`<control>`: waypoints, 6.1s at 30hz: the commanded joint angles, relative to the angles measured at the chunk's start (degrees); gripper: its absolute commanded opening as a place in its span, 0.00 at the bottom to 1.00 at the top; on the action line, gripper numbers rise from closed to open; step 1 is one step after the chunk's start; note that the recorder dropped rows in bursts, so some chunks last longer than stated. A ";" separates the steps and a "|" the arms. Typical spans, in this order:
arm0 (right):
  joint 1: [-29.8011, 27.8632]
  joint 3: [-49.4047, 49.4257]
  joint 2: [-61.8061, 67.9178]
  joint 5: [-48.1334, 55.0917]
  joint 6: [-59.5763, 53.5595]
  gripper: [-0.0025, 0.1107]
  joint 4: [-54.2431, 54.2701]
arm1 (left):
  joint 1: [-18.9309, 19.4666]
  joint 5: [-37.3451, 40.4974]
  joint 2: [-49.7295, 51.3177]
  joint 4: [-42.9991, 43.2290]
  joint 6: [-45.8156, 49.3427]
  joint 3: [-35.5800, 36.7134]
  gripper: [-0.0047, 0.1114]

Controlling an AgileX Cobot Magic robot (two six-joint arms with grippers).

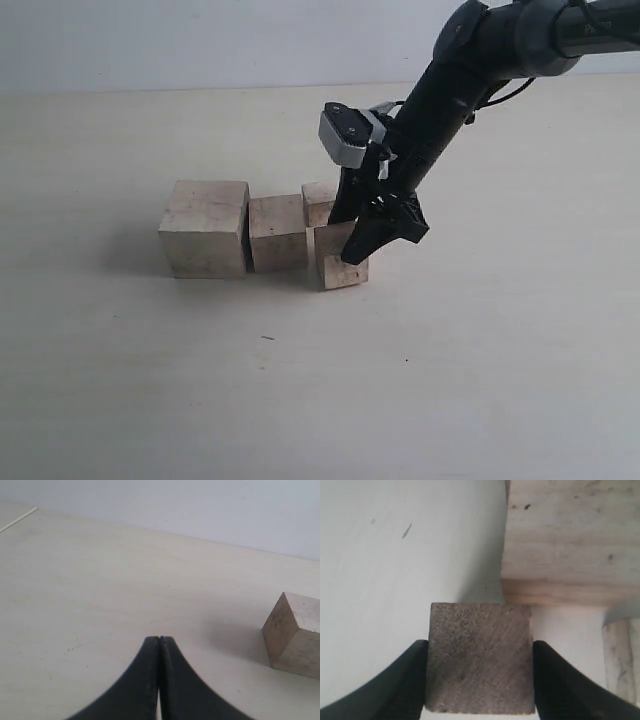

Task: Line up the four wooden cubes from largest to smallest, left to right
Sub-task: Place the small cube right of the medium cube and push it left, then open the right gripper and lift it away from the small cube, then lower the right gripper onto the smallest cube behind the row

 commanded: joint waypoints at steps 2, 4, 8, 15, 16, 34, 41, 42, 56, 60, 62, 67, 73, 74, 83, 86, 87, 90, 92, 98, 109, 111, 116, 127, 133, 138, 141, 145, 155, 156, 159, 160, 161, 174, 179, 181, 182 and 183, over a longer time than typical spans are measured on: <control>-0.17 -0.01 1.44 -6.83 -3.23 0.02 0.45 | -0.06 -0.40 -0.36 0.08 -0.14 -0.03 0.04; -0.17 -0.01 1.44 -8.99 -3.23 0.02 0.45 | -0.06 -0.40 -0.36 0.08 -0.14 -0.03 0.04; -0.17 -0.01 1.44 -9.80 -3.23 0.02 1.31 | -0.06 -0.40 -0.36 0.08 -0.14 -0.03 0.04; 0.20 -0.01 1.44 -8.12 -3.23 0.02 8.62 | -0.06 -0.40 -0.36 0.08 -0.14 -0.03 0.04; 0.20 -0.01 1.44 -8.12 -3.10 0.02 9.11 | -0.06 -0.40 -0.36 0.08 -0.14 -0.03 0.04; 0.20 -0.01 3.22 -3.48 -0.74 0.02 9.80 | -0.06 -0.40 -0.36 0.08 -0.14 -0.03 0.04; 0.20 -0.01 3.21 -6.84 -0.74 0.02 9.68 | -0.06 -0.40 -0.36 0.08 -0.14 -0.03 0.04; 0.20 -0.01 3.21 -7.48 -0.74 0.02 9.68 | -0.06 -0.40 -0.36 0.08 -0.14 -0.03 0.04; 0.20 -0.01 3.21 -11.04 -0.85 0.02 6.74 | -0.06 -0.40 -0.36 0.08 -0.14 -0.03 0.04; 0.20 -0.01 3.51 -10.79 -0.85 0.02 7.96 | -0.06 -0.40 -0.36 0.08 -0.14 -0.03 0.04; 0.20 -0.01 3.51 -10.78 -0.70 0.02 8.11 | -0.06 -0.40 -0.36 0.08 -0.14 -0.03 0.04; 0.20 -0.11 3.51 -10.78 1.83 0.04 8.11 | -0.06 -0.40 -0.36 0.08 -0.14 -0.03 0.04; 0.20 -0.11 3.51 -10.78 6.07 0.35 8.34 | -0.06 -0.40 -0.36 0.08 -0.14 -0.03 0.04; 0.20 -0.11 3.51 -10.78 6.73 0.42 8.34 | -0.06 -0.40 -0.36 0.08 -0.14 -0.03 0.04; 0.20 -0.11 2.14 -11.26 7.74 0.60 8.57 | -0.06 -0.40 -0.36 0.08 -0.14 -0.03 0.04; 0.20 -0.11 1.29 -10.78 7.74 0.60 9.84 | -0.06 -0.40 -0.36 0.08 -0.14 -0.03 0.04; 0.20 -0.11 1.05 -10.64 7.74 0.60 10.03 | -0.06 -0.40 -0.36 0.08 -0.14 -0.03 0.04; 0.20 -0.11 0.22 -9.56 7.74 0.62 11.11 | -0.06 -0.40 -0.36 0.08 -0.14 -0.03 0.04; 0.20 -0.11 -0.51 -9.19 7.99 0.65 11.11 | -0.06 -0.40 -0.36 0.08 -0.14 -0.03 0.04; 0.20 -0.11 -4.17 -9.27 15.00 0.66 10.73 | -0.06 -0.40 -0.36 0.08 -0.14 -0.03 0.04; 0.08 -0.11 -6.90 -20.10 45.28 0.18 7.57 | -0.06 -0.40 -0.36 0.08 -0.14 -0.03 0.04; 0.08 -0.11 -6.76 -22.00 48.35 0.02 7.96 | -0.06 -0.40 -0.36 0.08 -0.14 -0.03 0.04; 1.21 -0.11 -7.28 -25.80 75.77 0.02 -5.72 | -0.06 -0.40 -0.36 0.08 -0.14 -0.03 0.04; 13.08 -0.21 -8.45 -31.48 107.84 0.06 -37.11 | -0.06 -0.40 -0.36 0.08 -0.14 -0.03 0.04; 13.20 -1.00 -8.45 -33.87 111.06 0.37 -36.85 | -0.06 -0.40 -0.36 0.08 -0.14 -0.03 0.04; 13.20 -1.00 -8.13 -35.26 110.67 0.76 -37.26 | -0.06 -0.40 -0.36 0.08 -0.14 -0.03 0.04; 13.20 -1.00 -5.38 -36.83 117.16 0.75 -39.86 | -0.06 -0.40 -0.36 0.08 -0.14 -0.03 0.04; 13.20 -1.39 -2.52 -37.57 123.42 0.74 -44.39 | -0.06 -0.40 -0.36 0.08 -0.14 -0.03 0.04; 13.00 -2.45 0.53 -39.02 125.44 0.68 -44.48 | -0.06 -0.40 -0.36 0.08 -0.14 -0.03 0.04; 13.00 -2.45 0.64 -39.02 125.88 0.66 -44.48 | -0.06 -0.40 -0.36 0.08 -0.14 -0.03 0.04; 13.00 -2.45 0.77 -39.14 126.15 0.60 -44.48 | -0.06 -0.40 -0.36 0.08 -0.14 -0.03 0.04; 13.00 -2.45 0.77 -39.14 126.15 0.60 -44.48 | -0.06 -0.40 -0.36 0.08 -0.14 -0.03 0.04; 13.00 -2.45 0.77 -39.14 126.15 0.60 -44.48 | -0.06 -0.40 -0.36 0.08 -0.14 -0.03 0.04; 13.00 -2.45 1.88 -37.98 126.15 0.54 -44.48 | -0.06 -0.40 -0.36 0.08 -0.14 -0.03 0.04; 13.00 -2.45 1.47 -37.62 124.41 0.19 -44.48 | -0.06 -0.40 -0.36 0.08 -0.14 -0.03 0.04; 13.00 -2.45 0.36 -37.51 121.55 0.04 -44.48 | -0.06 -0.40 -0.36 0.08 -0.14 -0.03 0.04; 13.00 -2.45 -0.29 -37.37 120.71 0.02 -44.36 | -0.06 -0.40 -0.36 0.08 -0.14 -0.03 0.04; 13.00 -2.45 -1.21 -37.10 119.29 0.02 -44.36 | -0.06 -0.40 -0.36 0.08 -0.14 -0.03 0.04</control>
